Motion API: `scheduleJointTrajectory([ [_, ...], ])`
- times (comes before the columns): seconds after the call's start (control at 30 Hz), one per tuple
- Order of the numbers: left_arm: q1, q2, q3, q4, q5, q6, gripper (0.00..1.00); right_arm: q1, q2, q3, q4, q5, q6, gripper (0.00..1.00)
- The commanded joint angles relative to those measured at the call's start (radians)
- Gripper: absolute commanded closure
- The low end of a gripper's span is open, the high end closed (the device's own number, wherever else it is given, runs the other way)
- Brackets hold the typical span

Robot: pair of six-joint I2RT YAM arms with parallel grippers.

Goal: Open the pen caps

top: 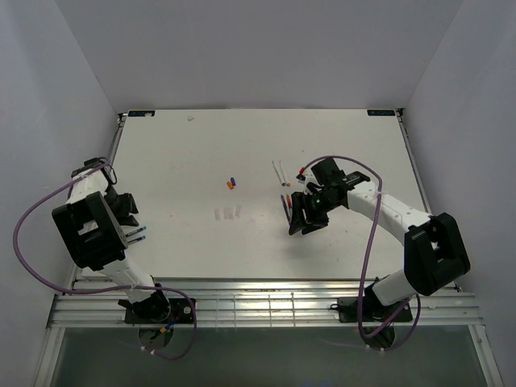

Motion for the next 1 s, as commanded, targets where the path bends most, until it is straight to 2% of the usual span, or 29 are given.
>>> scheduleJointTrajectory([
  [0.0, 0.009, -0.018, 0.003, 0.008, 0.009, -0.013, 0.43, 0.006, 0.008, 0.02, 0.023, -0.013, -0.005, 0.42],
  [0.97, 0.028, -0.038, -0.133, 0.137, 0.019, -0.013, 0.42, -0.007, 0.043, 0.016, 0.023, -0.021, -0.046, 0.42],
])
